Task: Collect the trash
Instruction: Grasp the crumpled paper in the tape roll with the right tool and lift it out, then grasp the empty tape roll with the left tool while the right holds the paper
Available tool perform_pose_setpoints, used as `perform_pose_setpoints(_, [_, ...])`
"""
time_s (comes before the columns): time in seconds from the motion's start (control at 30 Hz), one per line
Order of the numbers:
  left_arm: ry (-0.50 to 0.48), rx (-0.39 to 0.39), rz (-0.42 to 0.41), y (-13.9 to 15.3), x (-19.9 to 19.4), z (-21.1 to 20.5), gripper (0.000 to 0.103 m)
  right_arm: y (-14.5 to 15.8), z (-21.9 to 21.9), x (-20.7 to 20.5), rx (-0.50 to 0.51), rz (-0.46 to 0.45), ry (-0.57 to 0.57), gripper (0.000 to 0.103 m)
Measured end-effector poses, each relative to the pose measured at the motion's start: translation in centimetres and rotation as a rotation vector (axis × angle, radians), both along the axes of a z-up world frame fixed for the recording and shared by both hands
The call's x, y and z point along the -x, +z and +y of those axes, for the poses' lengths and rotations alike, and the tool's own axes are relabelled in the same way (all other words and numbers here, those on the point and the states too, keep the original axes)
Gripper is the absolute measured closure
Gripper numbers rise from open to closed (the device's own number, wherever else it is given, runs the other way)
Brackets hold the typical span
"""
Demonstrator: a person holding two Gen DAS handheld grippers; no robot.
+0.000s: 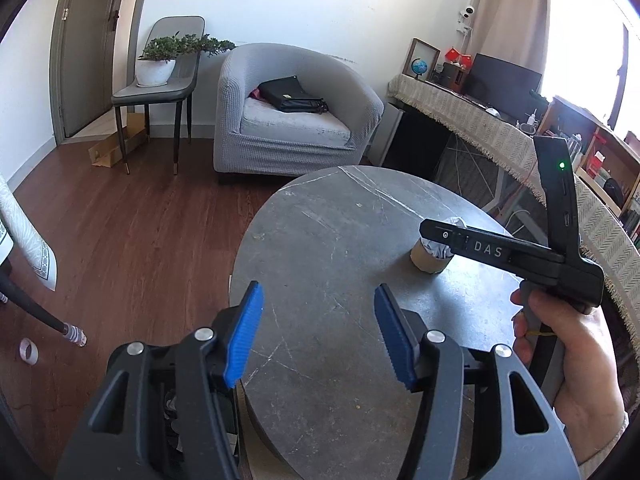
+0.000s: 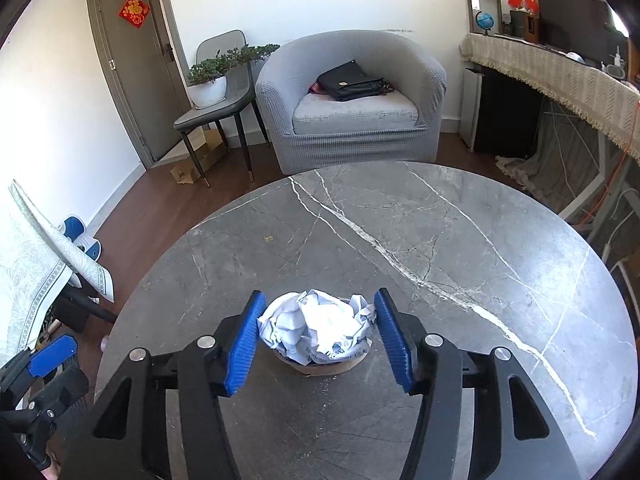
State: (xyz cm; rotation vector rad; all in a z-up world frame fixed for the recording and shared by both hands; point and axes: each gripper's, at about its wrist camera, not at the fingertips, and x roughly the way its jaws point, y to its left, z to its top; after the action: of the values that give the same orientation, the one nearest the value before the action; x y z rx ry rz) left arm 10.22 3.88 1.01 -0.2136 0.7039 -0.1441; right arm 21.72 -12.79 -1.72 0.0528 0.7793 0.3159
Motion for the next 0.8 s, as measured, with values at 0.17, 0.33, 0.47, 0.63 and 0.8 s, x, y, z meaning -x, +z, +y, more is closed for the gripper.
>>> perform_pose_setpoints(0.17, [-0.014,-0.007,0.009,-0.2,0.0,-0.5,0.041,0.0,-0.3,0.1,-0.039,0.027,0.033,0.05])
perform_pose_setpoints(0.33, [-0.048,-0.002,0.021,-0.5,-0.2,-1.4,0.038,0.2,-0.7,0.8,-0.108,0.075,0.105,0.05])
perform_pose_setpoints(0.47, [-0.1,-0.019,0.029,-0.8,-0.4,-3.1,0.035,0.6,-0.7,1.8,-0.154,0.11,0.171,0.05])
perform_pose_setpoints(0.63, [-0.175,-0.056,0.029,-1.2,-0.7,-5.9,0.028,1.6,-1.8,3.2,-0.219,0.128,0.222,0.05])
perform_pose_setpoints(0.8, [-0.231,-0.082,0.055,-1.8,-1.4,-8.5,0.024,2.5,-4.8,3.8,-0.32,0.121,0.203,0.05])
